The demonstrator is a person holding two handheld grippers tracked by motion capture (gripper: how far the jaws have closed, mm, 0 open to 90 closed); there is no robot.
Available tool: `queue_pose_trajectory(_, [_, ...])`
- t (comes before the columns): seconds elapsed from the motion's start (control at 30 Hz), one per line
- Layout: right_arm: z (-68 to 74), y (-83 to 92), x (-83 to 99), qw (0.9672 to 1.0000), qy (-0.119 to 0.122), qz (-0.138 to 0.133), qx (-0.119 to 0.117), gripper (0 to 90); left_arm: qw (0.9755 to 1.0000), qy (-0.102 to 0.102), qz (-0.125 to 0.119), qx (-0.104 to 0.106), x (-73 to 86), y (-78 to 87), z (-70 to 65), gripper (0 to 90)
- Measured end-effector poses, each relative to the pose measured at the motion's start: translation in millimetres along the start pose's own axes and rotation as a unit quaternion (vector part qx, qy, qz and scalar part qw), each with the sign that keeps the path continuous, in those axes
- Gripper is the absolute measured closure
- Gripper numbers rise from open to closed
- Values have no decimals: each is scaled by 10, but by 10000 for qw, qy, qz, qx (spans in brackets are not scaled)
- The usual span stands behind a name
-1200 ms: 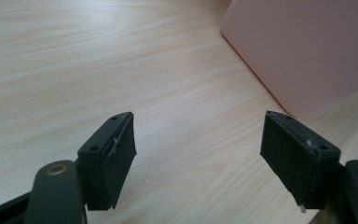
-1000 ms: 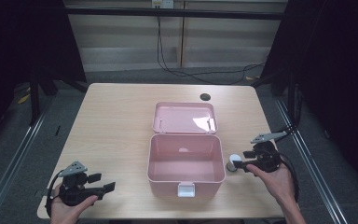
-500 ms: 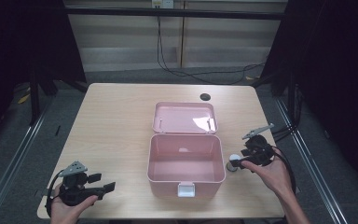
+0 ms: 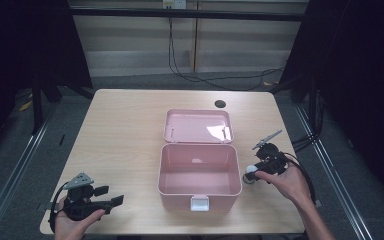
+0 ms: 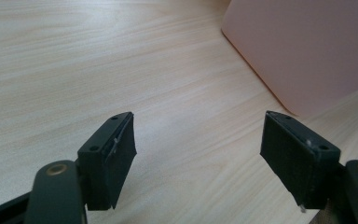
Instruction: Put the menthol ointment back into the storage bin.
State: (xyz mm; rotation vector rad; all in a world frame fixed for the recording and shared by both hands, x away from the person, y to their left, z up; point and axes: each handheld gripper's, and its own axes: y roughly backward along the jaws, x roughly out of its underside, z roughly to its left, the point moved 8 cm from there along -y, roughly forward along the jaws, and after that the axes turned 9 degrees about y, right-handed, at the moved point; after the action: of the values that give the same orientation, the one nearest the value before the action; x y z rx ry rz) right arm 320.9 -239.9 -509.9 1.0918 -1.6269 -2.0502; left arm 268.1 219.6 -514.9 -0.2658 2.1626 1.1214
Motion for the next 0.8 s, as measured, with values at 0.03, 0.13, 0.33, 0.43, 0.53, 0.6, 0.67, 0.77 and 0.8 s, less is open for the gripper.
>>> queue_pose_trajectory(0.03, [-3, -5, -1, 10000, -15, 61, 34, 440, 10000, 4, 1, 5, 0, -1, 1, 262])
queue_pose_trajectory(0.13, [7, -32, -13, 9999, 36, 168, 16, 447, 10000, 17, -1, 12, 1, -5, -1, 262])
queue_pose_trajectory(0.33, [4, -62, -39, 9993, 119, 348, 81, 465, 10000, 7, 1, 10, 1, -2, 1, 262])
queue_pose_trajectory(0.43, [4, -67, -47, 9990, 147, 418, 85, 503, 10000, -3, 10, 14, 1, -1, 1, 262])
queue_pose_trajectory(0.53, [5, -65, -57, 9990, 68, 425, 84, 505, 10000, -8, 19, 19, 0, 0, 2, 262])
queue_pose_trajectory(0.6, [12, -68, -58, 9989, 84, 466, 64, 508, 10000, 14, 2, 12, -1, -4, -1, 262])
queue_pose_trajectory(0.67, [14, -62, -55, 9985, 112, 527, 48, 509, 10000, -16, 16, 18, 1, -2, -1, 262])
queue_pose_trajectory(0.77, [32, -58, -55, 9980, 147, 615, -2, 510, 10000, 8, 3, 15, -1, -4, -1, 262])
queue_pose_trajectory(0.8, [30, -59, -59, 9978, 227, 622, 6, 509, 10000, 2, 4, 16, -1, -5, -1, 262])
